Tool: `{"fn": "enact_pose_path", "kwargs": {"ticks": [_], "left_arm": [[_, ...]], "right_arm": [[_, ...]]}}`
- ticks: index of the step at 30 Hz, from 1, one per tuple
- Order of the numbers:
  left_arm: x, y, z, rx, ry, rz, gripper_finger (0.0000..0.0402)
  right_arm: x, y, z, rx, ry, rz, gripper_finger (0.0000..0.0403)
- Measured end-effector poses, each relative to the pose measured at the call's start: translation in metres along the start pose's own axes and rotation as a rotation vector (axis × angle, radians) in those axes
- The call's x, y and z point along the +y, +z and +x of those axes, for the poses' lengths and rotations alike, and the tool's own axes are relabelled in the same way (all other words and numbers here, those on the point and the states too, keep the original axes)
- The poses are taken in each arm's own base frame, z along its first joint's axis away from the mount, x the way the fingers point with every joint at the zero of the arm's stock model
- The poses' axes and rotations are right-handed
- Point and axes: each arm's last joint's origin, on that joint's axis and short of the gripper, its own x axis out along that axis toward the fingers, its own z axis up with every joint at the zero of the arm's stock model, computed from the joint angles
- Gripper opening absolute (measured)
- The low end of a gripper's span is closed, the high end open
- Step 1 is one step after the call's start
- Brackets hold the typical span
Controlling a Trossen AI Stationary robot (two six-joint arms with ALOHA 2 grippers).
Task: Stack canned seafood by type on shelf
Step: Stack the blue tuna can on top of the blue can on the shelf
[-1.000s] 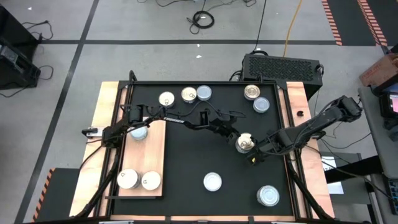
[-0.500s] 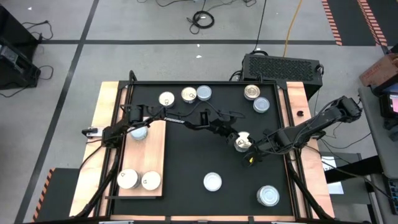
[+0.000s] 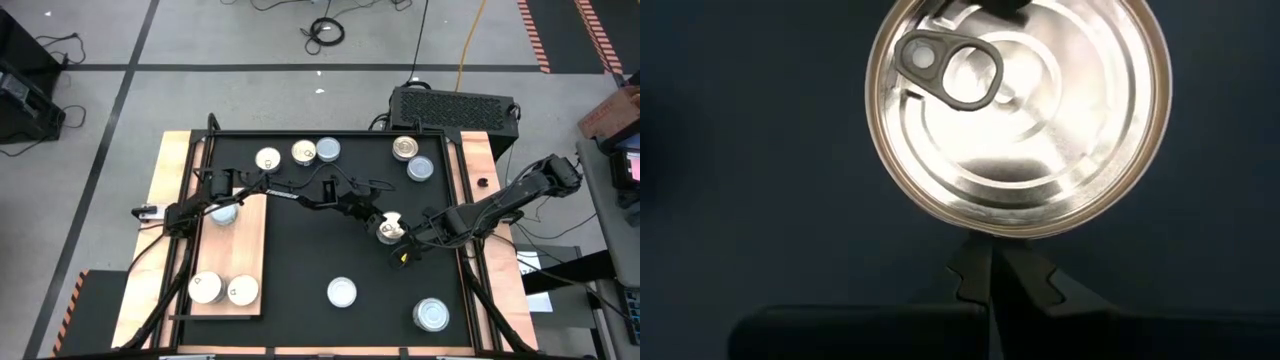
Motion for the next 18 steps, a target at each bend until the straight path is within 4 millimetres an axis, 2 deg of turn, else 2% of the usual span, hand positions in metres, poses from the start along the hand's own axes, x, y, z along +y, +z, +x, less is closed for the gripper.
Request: {"fn": "enact_pose_path", "kwargs": {"ticks": [8,13,18], "left_arm": [[-0.0008,0.0019,0.0002,-0.005,-0.044,0.026,0.0010],[-0.0032,0.0009,0.0000,0.011,-0.071,0.035,0.0005],[-0.0013,0.0087,-0.0023,0.027,-0.105,0.019,0.0003]], "right_arm": [[0.0002,-0.0001,0.0000,0.006,0.004,0.000,0.0000],[0.0001,0.0000,0.0000,0.004,0.003,-0.021,0.0000],[0.0001,0.0000,0.0000,0.004,0.003,-0.044,0.0000]]}}
